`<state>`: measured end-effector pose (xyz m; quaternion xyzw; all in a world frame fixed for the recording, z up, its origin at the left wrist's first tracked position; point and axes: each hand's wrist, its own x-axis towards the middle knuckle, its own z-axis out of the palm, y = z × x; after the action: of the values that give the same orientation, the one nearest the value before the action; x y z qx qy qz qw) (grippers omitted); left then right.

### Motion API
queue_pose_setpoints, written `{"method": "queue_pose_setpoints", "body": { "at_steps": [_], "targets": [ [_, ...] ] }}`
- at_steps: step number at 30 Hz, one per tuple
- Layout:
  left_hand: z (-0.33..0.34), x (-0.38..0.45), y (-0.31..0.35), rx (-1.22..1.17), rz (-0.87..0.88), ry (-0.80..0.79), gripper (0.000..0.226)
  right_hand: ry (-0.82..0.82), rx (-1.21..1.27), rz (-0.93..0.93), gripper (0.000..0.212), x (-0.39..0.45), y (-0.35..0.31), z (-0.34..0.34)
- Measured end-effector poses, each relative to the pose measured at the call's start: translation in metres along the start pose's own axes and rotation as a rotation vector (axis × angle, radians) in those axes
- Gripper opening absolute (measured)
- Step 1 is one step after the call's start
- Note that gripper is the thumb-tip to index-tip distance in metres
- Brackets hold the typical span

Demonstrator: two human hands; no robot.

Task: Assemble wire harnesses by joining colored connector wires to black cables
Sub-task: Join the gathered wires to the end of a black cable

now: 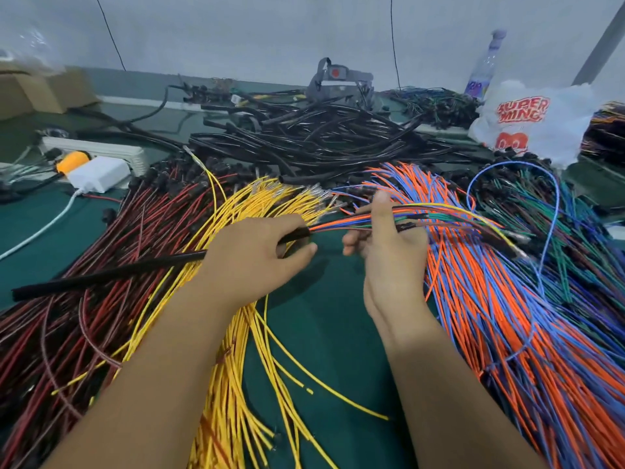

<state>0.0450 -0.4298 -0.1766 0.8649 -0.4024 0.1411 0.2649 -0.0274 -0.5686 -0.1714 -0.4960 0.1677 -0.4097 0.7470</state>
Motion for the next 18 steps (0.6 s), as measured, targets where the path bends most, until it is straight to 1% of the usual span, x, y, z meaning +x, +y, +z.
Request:
{"method": "queue_pose_setpoints", "body": {
  "at_steps": [2,5,7,10,12,14,16,18],
  "targets": [
    [0.001,0.0,0.007,-0.011,0.018,0.011,0.023,-0.087,0.033,0.093,0.035,-0.002,0.003,0.003],
    [0.003,0.001,0.011,-0.018,0.033,0.002,0.016,-0.158,0.033,0.19,0.029,-0.003,0.005,0.004],
    [0.004,0.003,0.008,-0.045,-0.009,0.017,0.021,-0.171,0.077,0.273,0.025,-0.003,0.001,0.003],
    [0.005,0.004,-0.001,-0.078,-0.095,0.025,0.031,-0.106,0.292,0.391,0.023,0.001,-0.006,-0.003],
    [0.003,0.004,-0.007,-0.089,-0.125,0.003,0.032,-0.026,0.394,0.39,0.02,0.004,-0.009,-0.007],
    [0.001,0.004,-0.012,-0.079,-0.133,-0.01,0.031,0.035,0.427,0.351,0.012,0.005,-0.009,-0.009],
    [0.0,0.003,-0.014,-0.047,-0.129,-0.012,0.029,0.056,0.44,0.304,0.006,0.005,-0.008,-0.009],
    [-0.002,0.003,-0.013,-0.02,-0.127,-0.015,0.024,0.045,0.399,0.238,0.01,0.005,-0.006,-0.007]
  ]
}}
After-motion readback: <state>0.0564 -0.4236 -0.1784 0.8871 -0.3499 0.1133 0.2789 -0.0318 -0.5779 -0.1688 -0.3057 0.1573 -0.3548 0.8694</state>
